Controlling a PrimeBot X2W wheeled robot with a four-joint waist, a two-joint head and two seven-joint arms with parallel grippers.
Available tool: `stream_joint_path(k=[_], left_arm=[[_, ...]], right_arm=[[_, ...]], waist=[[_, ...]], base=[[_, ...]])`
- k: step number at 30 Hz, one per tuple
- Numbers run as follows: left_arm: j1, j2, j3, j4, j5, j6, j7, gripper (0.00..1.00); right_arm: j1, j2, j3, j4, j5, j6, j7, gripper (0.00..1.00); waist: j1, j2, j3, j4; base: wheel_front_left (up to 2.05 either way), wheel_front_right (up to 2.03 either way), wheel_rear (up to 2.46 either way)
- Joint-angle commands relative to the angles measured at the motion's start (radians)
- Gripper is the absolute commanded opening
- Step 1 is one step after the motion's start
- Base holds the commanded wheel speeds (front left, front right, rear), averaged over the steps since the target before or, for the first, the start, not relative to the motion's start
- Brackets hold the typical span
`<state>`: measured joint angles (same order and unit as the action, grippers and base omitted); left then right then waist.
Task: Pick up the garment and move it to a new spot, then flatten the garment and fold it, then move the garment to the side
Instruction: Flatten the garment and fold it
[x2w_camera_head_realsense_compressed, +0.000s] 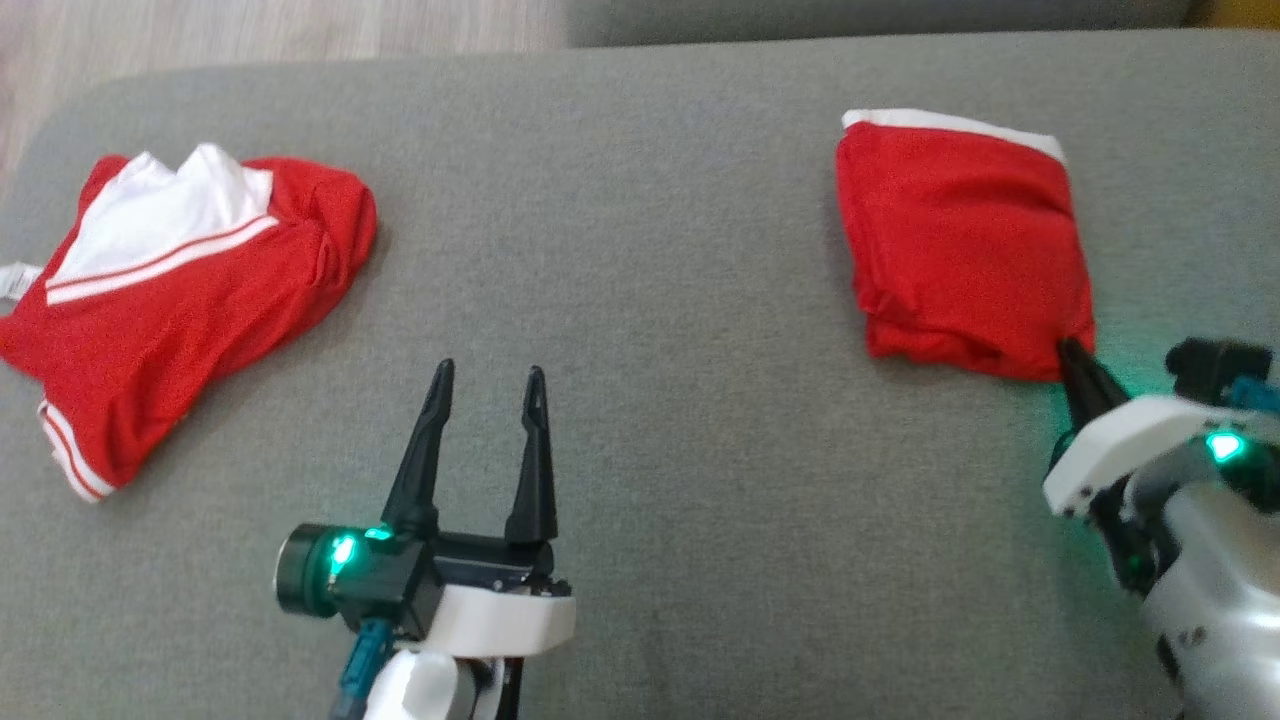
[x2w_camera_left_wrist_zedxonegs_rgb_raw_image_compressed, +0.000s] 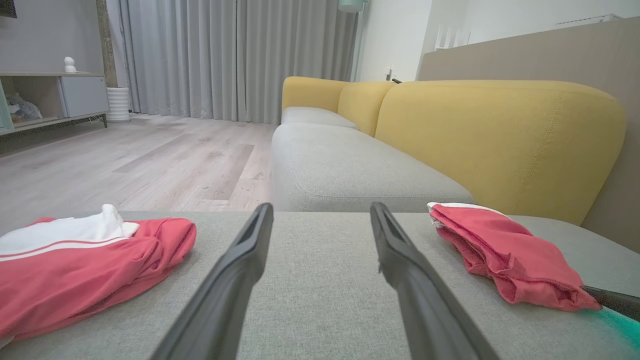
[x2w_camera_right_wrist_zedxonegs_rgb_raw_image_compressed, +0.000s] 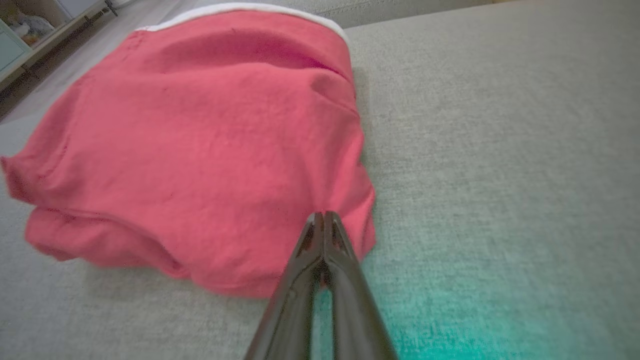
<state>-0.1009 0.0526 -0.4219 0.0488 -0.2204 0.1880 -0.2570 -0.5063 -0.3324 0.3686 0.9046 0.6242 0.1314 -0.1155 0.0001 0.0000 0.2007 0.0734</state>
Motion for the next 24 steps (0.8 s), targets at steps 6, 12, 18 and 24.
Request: stream_joint_path(k=[6, 12, 18, 24], left_arm=[[0.035, -0.002, 0.082, -0.027, 0.01, -0.001, -0.005, 1.0], [0.128, -0.002, 0.163, -0.036, 0.011, 0.007, -0.005, 1.0], [0.211, -0.002, 0.221, -0.051, 0.016, 0.01, -0.005, 1.0], [0.243, -0.002, 0.244, -0.034, 0.032, -0.001, -0.005, 1.0]], right_arm=[[0.119, 0.0, 0.04, -0.082, -0.023, -0.001, -0.14, 1.0], [0.313, 0.027, -0.06, -0.426, -0.108, -0.001, -0.146, 1.0], [0.469, 0.061, -0.152, -0.649, -0.21, -0.001, -0.146, 1.0], [0.529, 0.077, -0.172, -0.7, -0.266, -0.001, -0.146, 1.0]], waist=[[-0.0001, 0.0, -0.095, -0.053], [-0.0001, 0.0, -0.177, -0.104], [-0.0001, 0.0, -0.219, -0.135], [-0.0001, 0.0, -0.241, -0.136]], base=[[0.0, 0.0, 0.0], [0.0, 0.0, 0.0], [0.0, 0.0, 0.0], [0.0, 0.0, 0.0]])
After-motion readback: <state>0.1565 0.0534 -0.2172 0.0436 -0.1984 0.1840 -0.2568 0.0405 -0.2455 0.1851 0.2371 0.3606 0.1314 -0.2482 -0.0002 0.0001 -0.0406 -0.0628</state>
